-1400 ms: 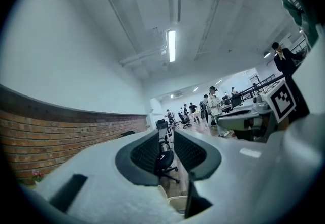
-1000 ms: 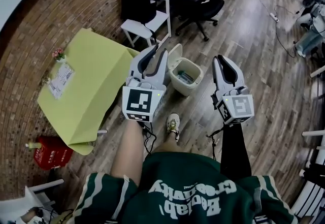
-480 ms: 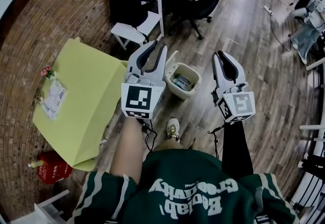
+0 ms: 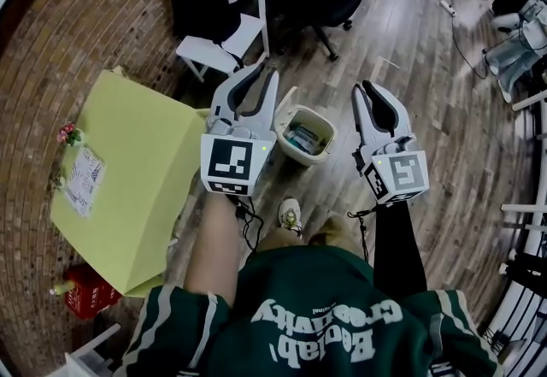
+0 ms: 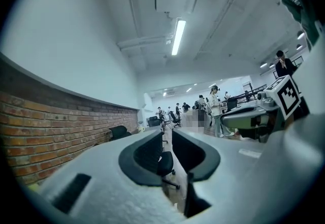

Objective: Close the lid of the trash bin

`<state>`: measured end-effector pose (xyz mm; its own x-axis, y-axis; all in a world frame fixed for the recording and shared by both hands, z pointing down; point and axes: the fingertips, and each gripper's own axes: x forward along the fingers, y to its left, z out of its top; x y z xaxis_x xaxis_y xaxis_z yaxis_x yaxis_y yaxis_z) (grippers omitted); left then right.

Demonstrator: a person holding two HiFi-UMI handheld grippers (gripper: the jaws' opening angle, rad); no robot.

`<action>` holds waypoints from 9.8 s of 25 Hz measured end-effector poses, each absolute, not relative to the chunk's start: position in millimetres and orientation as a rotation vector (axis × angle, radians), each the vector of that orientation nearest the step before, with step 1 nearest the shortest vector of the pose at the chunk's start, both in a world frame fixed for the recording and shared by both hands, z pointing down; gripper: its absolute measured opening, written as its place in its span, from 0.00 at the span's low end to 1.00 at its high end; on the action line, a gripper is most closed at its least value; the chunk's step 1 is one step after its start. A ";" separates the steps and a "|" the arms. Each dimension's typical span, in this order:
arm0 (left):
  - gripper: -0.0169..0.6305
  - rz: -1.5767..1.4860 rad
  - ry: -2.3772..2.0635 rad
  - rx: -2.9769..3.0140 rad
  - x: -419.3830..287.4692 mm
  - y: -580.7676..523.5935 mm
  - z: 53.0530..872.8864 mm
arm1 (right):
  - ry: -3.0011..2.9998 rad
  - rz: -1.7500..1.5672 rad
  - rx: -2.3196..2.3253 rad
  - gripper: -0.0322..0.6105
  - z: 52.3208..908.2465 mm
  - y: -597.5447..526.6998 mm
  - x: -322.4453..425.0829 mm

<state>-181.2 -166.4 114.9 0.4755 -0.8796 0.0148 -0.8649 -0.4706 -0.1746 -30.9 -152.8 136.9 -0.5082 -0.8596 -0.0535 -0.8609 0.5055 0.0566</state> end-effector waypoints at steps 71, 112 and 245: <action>0.11 -0.882 1.887 -2.823 -190.5 -326.3 526.6 | 2.917 -0.386 -1.180 0.16 406.2 -331.8 -61.1; 0.14 -0.977 1.689 -3.119 -125.2 -301.1 635.9 | 2.845 -0.571 -1.348 0.16 478.8 -307.0 -24.6; 0.23 -1.730 1.368 -3.118 11.9 -210.5 848.5 | 2.882 -0.688 -1.373 0.15 552.6 -311.0 88.9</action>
<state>11.9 -210.5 848.5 0.4066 -0.2364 0.8825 -0.8042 -0.5510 0.2229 88.9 -311.0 552.6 -0.6403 -0.7132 0.2854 -0.7652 0.5594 -0.3187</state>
